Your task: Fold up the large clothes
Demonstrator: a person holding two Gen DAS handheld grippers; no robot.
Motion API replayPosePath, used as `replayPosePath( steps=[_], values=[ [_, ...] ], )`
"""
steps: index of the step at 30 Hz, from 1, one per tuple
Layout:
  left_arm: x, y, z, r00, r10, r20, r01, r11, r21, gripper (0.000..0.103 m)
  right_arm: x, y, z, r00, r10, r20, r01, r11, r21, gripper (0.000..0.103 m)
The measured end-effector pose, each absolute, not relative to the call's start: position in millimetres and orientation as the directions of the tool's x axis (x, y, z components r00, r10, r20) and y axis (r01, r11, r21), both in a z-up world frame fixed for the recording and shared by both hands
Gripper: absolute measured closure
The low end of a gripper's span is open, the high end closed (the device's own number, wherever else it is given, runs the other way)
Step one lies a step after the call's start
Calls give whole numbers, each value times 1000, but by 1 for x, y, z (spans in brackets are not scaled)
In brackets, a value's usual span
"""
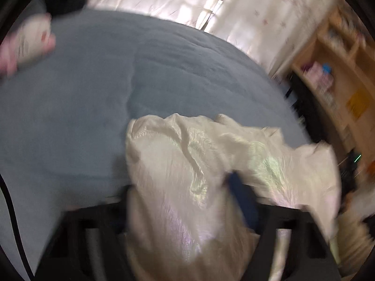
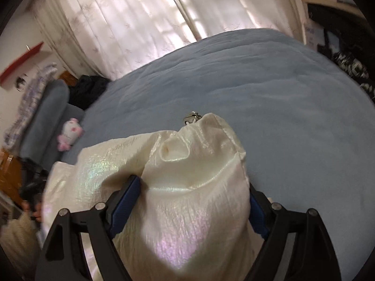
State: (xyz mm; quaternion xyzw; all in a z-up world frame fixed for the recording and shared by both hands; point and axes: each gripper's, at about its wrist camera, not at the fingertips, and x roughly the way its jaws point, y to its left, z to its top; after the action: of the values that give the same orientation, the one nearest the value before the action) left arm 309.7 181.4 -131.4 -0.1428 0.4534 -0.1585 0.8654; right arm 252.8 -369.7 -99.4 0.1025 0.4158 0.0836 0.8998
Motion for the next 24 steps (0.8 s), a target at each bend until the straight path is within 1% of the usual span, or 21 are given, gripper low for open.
replayPosePath(
  steps=[1, 2, 3, 5, 8, 11, 13, 15, 17, 18, 20, 24],
  values=[
    [309, 174, -128, 550, -365, -751, 144, 928, -345, 78, 252, -366, -98, 656, 193, -730, -56, 976, 208, 58],
    [309, 168, -125, 567, -327, -756, 134, 942, -308, 84, 249, -361, -96, 673, 138, -727, -31, 987, 158, 71],
    [308, 164, -120, 591, -289, -753, 115, 954, -276, 90, 247, -358, -93, 692, 103, -715, -15, 992, 129, 77],
    [303, 160, -108, 641, -217, -736, 60, 971, -233, 93, 242, -355, -84, 723, 48, -689, 19, 996, 90, 85],
    [298, 158, -89, 708, -95, -700, -63, 979, -196, 94, 238, -352, -67, 771, -10, -637, 84, 993, 85, 89],
    [305, 153, -87, 725, 3, -688, -157, 974, -161, 94, 247, -350, -58, 795, -84, -601, 158, 985, 71, 89],
    [312, 151, -98, 696, 59, -716, -219, 967, -133, 94, 264, -345, -67, 766, -132, -629, 201, 979, 40, 89],
    [327, 134, -116, 661, 134, -738, -261, 964, -59, 94, 283, -339, -86, 720, -180, -670, 232, 973, -12, 89],
    [337, 115, -137, 629, 227, -743, -284, 957, 52, 93, 298, -333, -107, 671, -206, -712, 251, 967, -42, 89],
    [337, 115, -144, 617, 255, -744, -293, 952, 83, 93, 305, -331, -120, 646, -219, -732, 260, 964, -59, 89],
    [342, 110, -157, 594, 287, -751, -317, 942, 110, 92, 308, -331, -134, 628, -226, -745, 267, 961, -66, 85],
    [350, 115, -176, 546, 320, -774, -367, 922, 122, 90, 311, -341, -160, 589, -194, -785, 294, 956, -16, 79]
  ],
)
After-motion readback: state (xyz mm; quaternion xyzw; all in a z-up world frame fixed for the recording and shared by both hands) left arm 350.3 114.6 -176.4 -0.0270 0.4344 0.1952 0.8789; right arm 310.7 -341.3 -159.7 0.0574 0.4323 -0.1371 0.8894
